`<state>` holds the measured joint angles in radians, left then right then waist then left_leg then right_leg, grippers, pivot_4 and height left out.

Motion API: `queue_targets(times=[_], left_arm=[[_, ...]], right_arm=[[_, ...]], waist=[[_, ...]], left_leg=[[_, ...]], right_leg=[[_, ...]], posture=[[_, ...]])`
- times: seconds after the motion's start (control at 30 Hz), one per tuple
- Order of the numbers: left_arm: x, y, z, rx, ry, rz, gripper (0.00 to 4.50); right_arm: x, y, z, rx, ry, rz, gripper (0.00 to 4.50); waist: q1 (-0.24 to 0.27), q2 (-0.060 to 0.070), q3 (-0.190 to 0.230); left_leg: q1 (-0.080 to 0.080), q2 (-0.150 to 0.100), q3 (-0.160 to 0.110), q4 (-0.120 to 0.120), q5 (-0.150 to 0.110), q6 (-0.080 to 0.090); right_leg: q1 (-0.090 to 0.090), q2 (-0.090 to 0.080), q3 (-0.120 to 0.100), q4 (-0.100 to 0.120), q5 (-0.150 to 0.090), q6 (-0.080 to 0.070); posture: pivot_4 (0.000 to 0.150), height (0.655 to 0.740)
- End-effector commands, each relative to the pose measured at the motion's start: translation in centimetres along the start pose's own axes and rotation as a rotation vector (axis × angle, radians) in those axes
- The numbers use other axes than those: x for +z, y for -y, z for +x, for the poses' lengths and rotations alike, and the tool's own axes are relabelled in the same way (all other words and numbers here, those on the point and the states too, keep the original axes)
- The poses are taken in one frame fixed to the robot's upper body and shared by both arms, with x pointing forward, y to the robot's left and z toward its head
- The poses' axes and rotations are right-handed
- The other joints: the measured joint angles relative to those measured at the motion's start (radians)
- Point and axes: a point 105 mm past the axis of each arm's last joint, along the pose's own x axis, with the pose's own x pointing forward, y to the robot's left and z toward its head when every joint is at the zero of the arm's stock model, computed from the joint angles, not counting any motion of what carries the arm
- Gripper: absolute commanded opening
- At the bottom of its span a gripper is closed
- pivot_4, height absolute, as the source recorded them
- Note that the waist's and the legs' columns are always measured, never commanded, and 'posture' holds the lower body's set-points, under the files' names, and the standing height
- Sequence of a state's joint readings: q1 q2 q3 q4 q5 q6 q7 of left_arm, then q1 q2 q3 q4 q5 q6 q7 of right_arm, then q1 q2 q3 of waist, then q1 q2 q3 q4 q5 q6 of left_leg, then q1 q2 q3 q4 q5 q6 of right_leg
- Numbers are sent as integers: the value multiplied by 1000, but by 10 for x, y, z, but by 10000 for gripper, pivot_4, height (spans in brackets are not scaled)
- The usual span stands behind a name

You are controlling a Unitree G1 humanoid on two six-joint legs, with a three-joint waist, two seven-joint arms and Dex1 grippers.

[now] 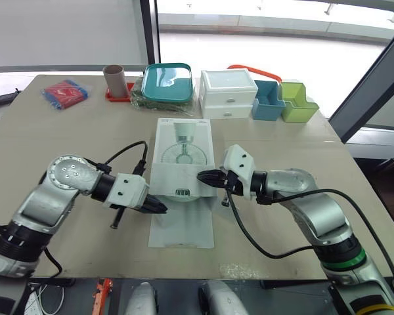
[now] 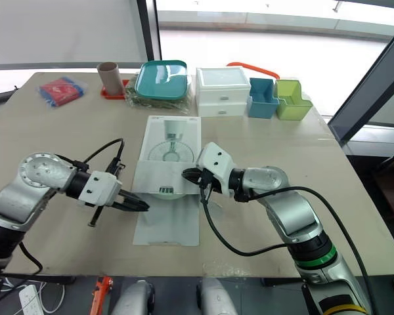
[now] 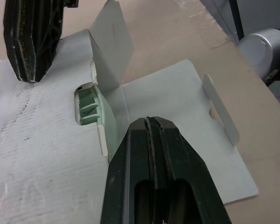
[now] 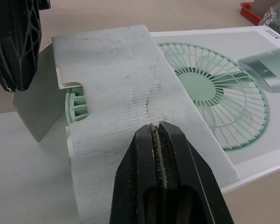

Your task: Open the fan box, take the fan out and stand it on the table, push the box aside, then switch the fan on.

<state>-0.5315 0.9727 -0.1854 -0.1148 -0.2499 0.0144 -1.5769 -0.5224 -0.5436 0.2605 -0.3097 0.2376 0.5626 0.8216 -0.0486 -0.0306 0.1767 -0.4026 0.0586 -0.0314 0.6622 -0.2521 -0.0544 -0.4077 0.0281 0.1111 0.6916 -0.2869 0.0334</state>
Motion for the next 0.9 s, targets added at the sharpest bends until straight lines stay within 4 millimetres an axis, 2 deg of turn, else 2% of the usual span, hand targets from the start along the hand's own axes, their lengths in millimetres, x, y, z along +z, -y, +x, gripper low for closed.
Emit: queue_targets(times=[0.03, 0.37, 0.53, 0.7, 0.9], left_arm=[[-9, -3, -14, 11, -94, 22, 1859], [-38, -9, -24, 7, -264, 81, 1859], [-45, -19, -19, 78, -244, 67, 1859], [-35, -30, -2, 173, -101, 31, 1859], [-38, -37, 9, 264, -60, 5, 1859]], right_arm=[[2, -1, 1, 2, 7, -16, 621], [3, 0, 2, -3, 10, -17, 621], [3, -1, 2, -1, 11, -13, 621], [2, -1, 2, -4, 9, -13, 621], [2, -1, 2, -7, 8, -13, 621]], waist=[[-1, 0, 0], [0, 0, 0], [0, 0, 0], [1, 0, 0], [-1, 0, 0]], left_leg=[[0, 0, 0, 0, 0, 0], [0, 0, 0, 0, 0, 0], [0, 0, 0, 0, 0, 0], [-1, 0, 0, 0, 0, 0], [-1, 0, 0, 0, 0, 0]], right_leg=[[0, 0, 0, 0, 0, 0], [0, 0, 0, 0, 0, 0], [0, 0, 0, 0, 0, -1], [0, 0, 0, 0, 0, 0], [-1, 0, 0, 0, 0, -1]], posture=[[1500, 7400], [1500, 7400], [1500, 7400], [1500, 7400], [1500, 7400]])
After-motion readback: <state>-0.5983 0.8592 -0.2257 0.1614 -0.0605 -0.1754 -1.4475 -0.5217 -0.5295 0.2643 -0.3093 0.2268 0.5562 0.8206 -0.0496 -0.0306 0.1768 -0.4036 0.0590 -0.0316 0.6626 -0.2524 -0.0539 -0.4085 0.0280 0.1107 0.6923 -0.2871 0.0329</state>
